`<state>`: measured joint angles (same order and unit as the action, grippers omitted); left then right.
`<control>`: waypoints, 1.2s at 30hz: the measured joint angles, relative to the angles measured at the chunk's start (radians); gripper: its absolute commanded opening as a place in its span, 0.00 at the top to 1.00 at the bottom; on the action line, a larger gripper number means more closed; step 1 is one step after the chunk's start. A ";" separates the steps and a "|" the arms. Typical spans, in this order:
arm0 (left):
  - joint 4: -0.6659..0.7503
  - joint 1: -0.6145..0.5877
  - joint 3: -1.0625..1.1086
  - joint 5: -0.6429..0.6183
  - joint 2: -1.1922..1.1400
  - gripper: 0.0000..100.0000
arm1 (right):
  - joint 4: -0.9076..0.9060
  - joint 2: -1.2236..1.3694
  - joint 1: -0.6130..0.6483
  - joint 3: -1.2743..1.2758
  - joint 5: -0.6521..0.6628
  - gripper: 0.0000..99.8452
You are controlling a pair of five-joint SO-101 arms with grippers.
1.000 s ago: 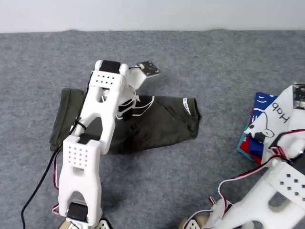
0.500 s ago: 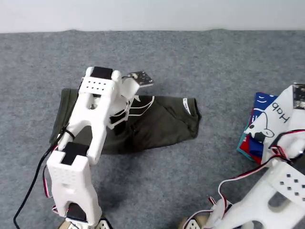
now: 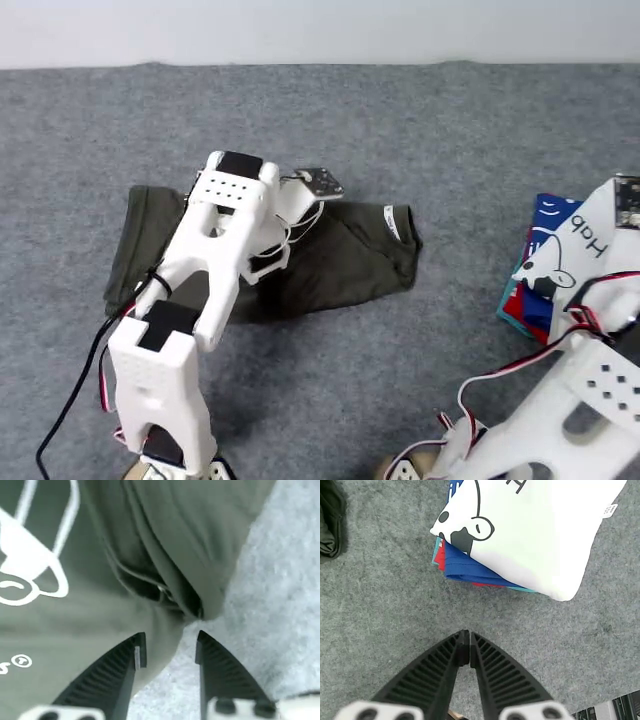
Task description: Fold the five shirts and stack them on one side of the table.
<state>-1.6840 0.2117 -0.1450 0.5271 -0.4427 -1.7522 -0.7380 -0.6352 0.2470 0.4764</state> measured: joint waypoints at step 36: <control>-0.005 0.164 -0.150 -0.101 0.000 0.83 | -0.002 0.000 0.000 0.000 0.063 0.99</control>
<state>-1.6886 0.3759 -0.2954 0.4258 -0.4427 -1.7538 -0.7380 -0.6352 0.2470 0.5393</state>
